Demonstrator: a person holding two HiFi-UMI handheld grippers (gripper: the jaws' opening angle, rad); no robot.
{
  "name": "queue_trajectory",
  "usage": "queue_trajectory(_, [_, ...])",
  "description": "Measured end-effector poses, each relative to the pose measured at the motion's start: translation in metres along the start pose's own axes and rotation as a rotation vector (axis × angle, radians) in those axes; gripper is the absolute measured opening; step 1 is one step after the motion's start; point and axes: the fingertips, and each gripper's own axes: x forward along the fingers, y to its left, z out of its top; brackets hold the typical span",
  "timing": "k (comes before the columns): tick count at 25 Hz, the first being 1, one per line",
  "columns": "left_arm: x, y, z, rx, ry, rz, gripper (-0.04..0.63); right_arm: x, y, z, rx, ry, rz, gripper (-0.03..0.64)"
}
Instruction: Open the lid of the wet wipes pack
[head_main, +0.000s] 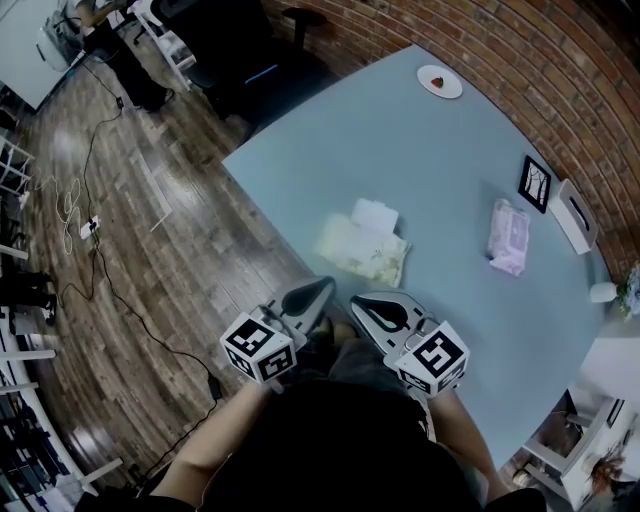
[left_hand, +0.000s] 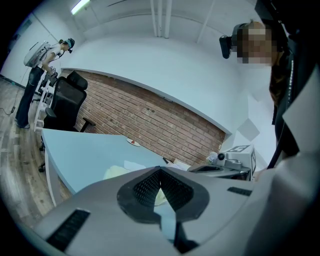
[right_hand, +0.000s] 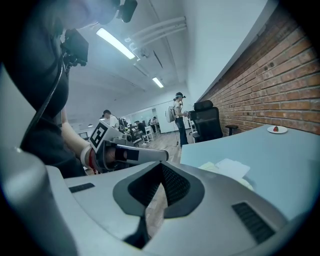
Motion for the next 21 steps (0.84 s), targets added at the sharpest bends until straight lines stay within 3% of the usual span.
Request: queue_trajectory(21, [-0.002, 0.010, -0.001, -0.024, 0.005, 0.019, 0.014, 0.009, -0.003, -0.005, 0.019, 0.022, 0.010, 0.018])
